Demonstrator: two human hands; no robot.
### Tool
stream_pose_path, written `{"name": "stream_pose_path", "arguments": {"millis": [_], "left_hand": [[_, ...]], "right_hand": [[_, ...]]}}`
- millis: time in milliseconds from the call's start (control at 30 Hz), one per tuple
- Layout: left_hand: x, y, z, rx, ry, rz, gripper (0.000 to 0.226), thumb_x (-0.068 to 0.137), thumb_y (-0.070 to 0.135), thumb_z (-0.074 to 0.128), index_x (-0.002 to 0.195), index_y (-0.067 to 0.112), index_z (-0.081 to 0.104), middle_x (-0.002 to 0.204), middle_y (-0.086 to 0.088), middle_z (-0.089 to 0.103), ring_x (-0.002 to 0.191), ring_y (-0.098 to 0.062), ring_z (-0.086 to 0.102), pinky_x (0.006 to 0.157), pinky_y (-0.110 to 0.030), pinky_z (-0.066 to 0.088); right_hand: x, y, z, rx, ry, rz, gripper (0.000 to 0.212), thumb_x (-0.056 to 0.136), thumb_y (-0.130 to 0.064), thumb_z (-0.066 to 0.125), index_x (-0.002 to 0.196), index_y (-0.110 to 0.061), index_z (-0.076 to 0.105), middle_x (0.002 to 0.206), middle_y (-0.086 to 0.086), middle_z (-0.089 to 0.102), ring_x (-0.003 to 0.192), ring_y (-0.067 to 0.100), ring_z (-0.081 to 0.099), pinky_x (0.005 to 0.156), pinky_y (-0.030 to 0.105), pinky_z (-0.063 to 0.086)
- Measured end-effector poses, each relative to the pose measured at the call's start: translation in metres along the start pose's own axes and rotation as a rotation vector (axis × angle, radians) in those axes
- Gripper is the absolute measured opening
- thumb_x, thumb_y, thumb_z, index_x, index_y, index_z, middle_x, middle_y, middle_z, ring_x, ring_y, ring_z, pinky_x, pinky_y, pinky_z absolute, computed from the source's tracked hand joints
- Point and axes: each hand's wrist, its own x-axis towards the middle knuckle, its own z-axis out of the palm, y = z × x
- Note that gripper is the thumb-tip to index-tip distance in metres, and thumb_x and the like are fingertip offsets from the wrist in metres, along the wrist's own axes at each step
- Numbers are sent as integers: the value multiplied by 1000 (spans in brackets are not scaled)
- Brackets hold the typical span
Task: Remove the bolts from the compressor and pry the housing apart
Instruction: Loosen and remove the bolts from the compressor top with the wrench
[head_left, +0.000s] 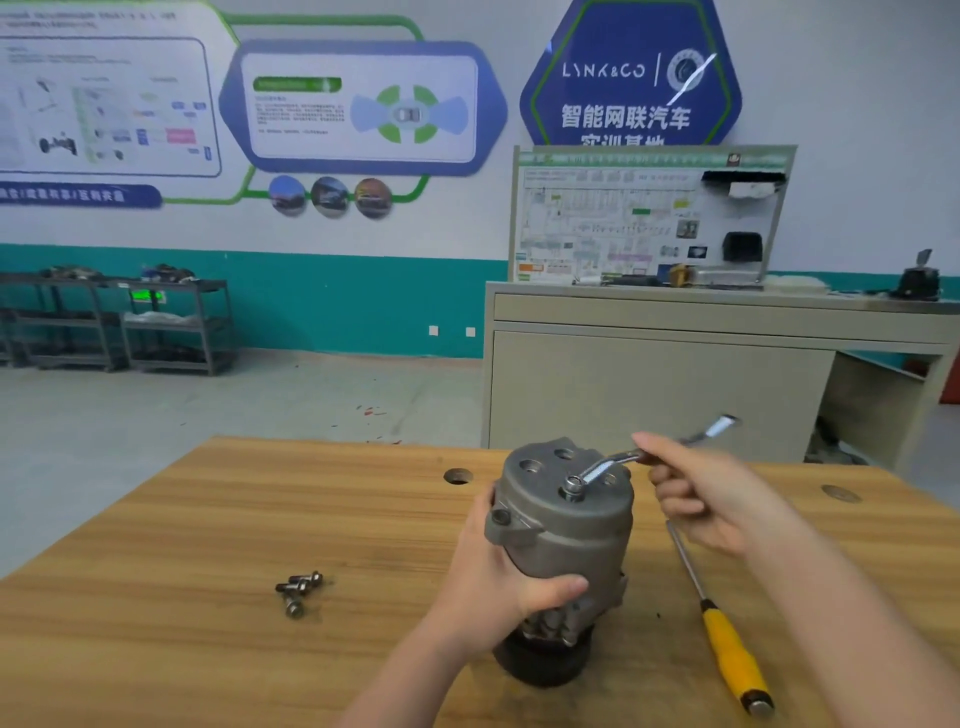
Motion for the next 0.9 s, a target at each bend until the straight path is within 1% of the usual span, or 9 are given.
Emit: {"name": "stream_pose_path", "arguments": {"millis": [100,233,333,400,500,600,667,767,900], "left_hand": [[1,1,0,-12,8,5,97,50,50,94,129,44,38,127,23,53,123,0,51,104,-32,43],[5,0,-2,-24,-5,-10,93,56,39,94,131,33,41,125,18,59,118,-2,57,96,-23,48],[7,-1,-4,-64,-11,-28,92,57,35,94,132,21,42,124,5,64,117,-12,61,99,-39,50],[7,-1,-4,-82,-35,-48,90,58,36,94,131,21,45,124,4,64,116,-13,61,99,-44,49],[5,0,-3,-23,-78,-13,89,56,47,92,131,32,46,127,26,57,117,7,55,98,-22,48],[3,-3,-3,-65,-50,-8,102,53,41,95,136,35,37,135,11,54,126,-8,52,105,-39,44],[1,-2,-3,-53,-23,6,101,49,46,95,132,46,36,134,14,54,126,-6,51,105,-38,43],[0,0,-1,-11,-8,8,97,45,55,93,123,60,35,131,22,52,124,2,50,104,-33,42],[1,2,-1,1,-4,-7,98,46,57,92,126,54,36,130,24,52,123,0,51,104,-40,44]], "right_hand": [[21,-13,38,-300,21,-42,20,91,-9,62,73,-4,54,43,-1,44,28,3,33,27,13,22],[20,-13,84,-1023,30,-259,21,82,-25,70,70,-8,63,49,1,53,40,14,44,41,21,35],[-2,-5,91,-1397,-11,-551,11,82,-28,66,89,-22,73,77,-3,66,69,17,61,57,23,44],[-18,6,78,-1435,-39,-696,16,85,-33,61,97,-33,71,79,-15,61,74,9,57,59,23,44],[-38,17,48,-1233,-68,-811,14,81,-53,58,78,-41,64,70,-15,62,67,0,56,61,24,47],[-48,24,21,-871,-126,-743,24,82,-60,58,88,-41,73,78,-21,69,69,-4,62,56,13,45],[-48,31,11,-509,-162,-582,29,77,-50,64,91,-29,77,65,-9,65,50,6,52,43,16,35],[-33,33,5,-5,-41,-266,24,74,-30,71,74,-7,66,47,-2,41,32,5,29,31,17,16],[-11,-1,15,392,-6,76,17,94,-7,51,77,-3,52,42,-6,37,24,1,31,22,11,16]]}}
